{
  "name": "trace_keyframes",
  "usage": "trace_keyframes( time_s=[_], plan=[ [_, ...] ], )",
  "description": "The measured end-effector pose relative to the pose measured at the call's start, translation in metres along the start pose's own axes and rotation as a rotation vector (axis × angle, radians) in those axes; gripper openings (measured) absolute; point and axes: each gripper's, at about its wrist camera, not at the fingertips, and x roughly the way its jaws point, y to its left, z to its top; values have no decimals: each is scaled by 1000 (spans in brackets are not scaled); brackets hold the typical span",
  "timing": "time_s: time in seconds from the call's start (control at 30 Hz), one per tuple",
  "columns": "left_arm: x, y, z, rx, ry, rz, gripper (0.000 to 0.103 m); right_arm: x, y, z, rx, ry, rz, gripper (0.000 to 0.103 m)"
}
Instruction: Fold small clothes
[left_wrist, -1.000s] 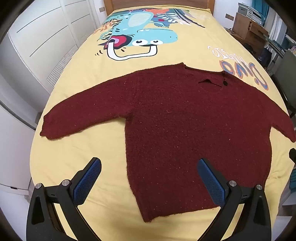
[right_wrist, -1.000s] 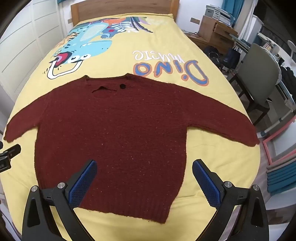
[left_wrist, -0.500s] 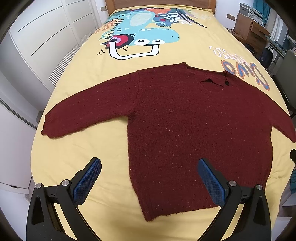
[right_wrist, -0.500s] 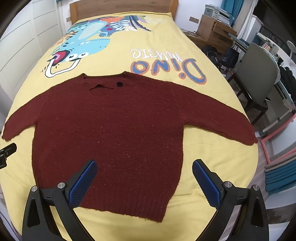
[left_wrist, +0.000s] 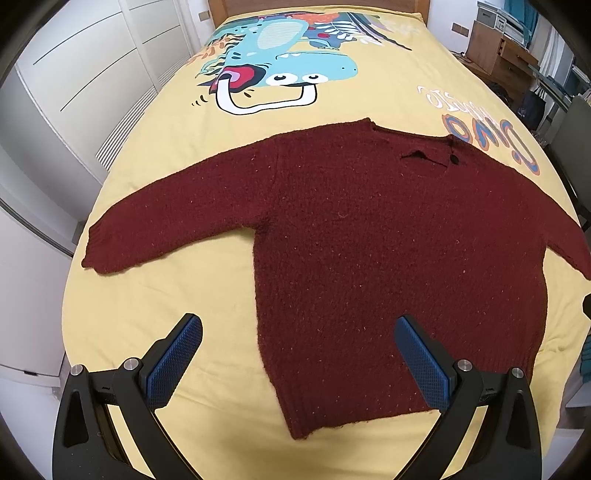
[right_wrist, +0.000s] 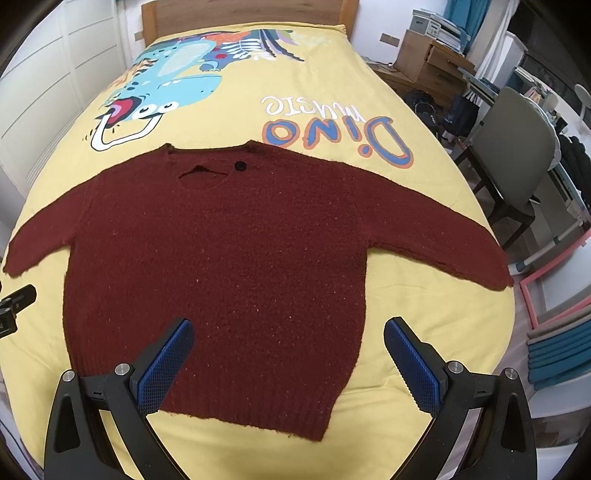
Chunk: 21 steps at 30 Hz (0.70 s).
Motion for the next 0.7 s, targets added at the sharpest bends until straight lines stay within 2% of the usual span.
trace_keyframes(
  time_s=[0.47,0.5,0.7],
  plan=[
    [1,-1,-2,4,-13,6,102,1,2,0,-4,3,-2,102],
    [1,-1,-1,2,-40,8,102,1,1,0,-5,4,-3,102],
    [4,-2,1,-13,-64,2,102,2,0,1,0,1,2,102]
  ],
)
